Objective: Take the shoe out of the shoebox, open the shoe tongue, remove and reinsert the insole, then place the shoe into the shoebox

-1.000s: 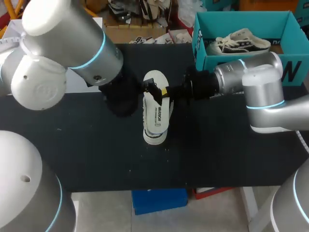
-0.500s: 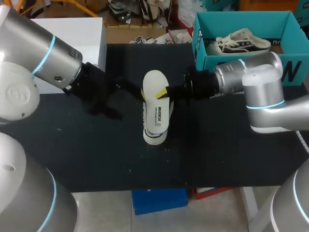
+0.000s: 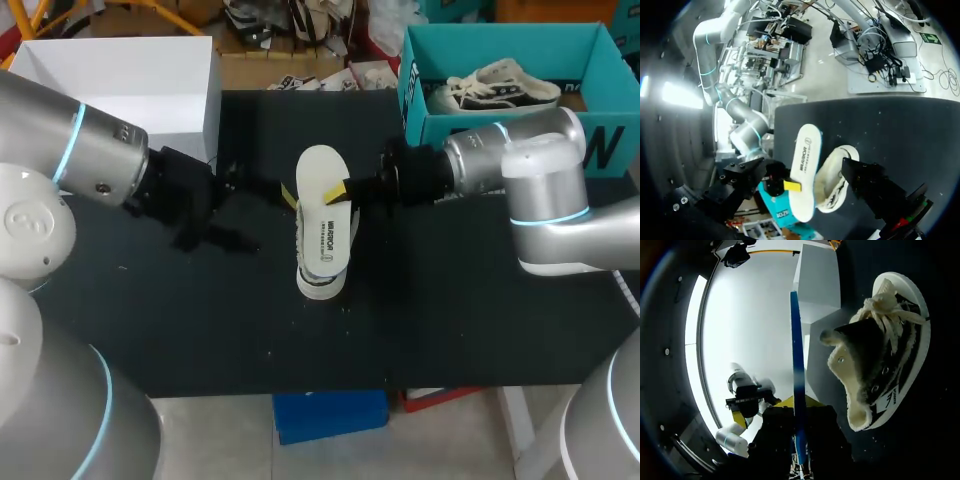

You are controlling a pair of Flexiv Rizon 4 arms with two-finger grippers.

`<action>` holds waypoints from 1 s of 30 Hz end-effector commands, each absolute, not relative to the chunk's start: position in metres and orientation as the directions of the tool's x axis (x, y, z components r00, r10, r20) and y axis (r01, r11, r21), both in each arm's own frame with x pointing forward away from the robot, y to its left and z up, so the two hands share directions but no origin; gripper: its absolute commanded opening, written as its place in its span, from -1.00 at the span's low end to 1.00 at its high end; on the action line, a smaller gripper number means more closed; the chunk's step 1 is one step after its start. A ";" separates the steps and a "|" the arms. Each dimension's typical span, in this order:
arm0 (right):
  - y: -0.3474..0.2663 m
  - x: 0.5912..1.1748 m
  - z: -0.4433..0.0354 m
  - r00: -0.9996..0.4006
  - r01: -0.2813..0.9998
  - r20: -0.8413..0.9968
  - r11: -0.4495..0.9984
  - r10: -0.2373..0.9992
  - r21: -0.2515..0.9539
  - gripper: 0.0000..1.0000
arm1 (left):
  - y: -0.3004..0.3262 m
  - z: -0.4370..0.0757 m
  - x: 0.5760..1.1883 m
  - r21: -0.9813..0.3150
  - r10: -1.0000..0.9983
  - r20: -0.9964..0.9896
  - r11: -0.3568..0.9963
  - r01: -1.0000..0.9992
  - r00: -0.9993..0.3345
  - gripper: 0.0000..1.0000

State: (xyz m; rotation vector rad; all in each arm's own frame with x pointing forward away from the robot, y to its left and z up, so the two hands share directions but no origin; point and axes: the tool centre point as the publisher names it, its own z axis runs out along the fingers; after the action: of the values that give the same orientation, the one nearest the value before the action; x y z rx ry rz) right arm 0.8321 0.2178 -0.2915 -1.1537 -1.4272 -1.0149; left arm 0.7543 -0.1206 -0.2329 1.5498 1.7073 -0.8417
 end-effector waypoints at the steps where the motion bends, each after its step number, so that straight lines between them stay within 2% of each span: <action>1: 0.218 0.832 -0.292 -0.047 0.981 0.988 0.192 0.145 0.019 -1.00 | -0.119 -0.245 0.754 -0.049 0.503 -0.859 0.103 0.993 -0.095 1.00; 10: 0.218 0.832 -0.292 -0.047 0.981 0.988 0.192 0.145 0.019 -1.00 | -0.112 -0.261 0.767 -0.024 0.386 -0.919 0.156 0.987 -0.084 1.00; 20: 0.218 0.832 -0.292 -0.047 0.981 0.988 0.192 0.145 0.019 -1.00 | -0.123 -0.276 0.783 0.022 0.253 -0.967 0.129 0.991 -0.012 1.00; 30: 0.218 0.832 -0.292 -0.047 0.981 0.988 0.192 0.145 0.019 -1.00 | -0.126 -0.277 0.787 0.010 0.258 -0.966 0.149 0.989 -0.029 1.00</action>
State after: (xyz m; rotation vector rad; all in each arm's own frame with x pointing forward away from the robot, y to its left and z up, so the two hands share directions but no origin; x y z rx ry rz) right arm 0.8321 0.2178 -0.2915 -1.1537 -1.4272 -1.0149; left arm 0.7870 -0.1244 -0.2771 1.2754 1.4700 -0.9730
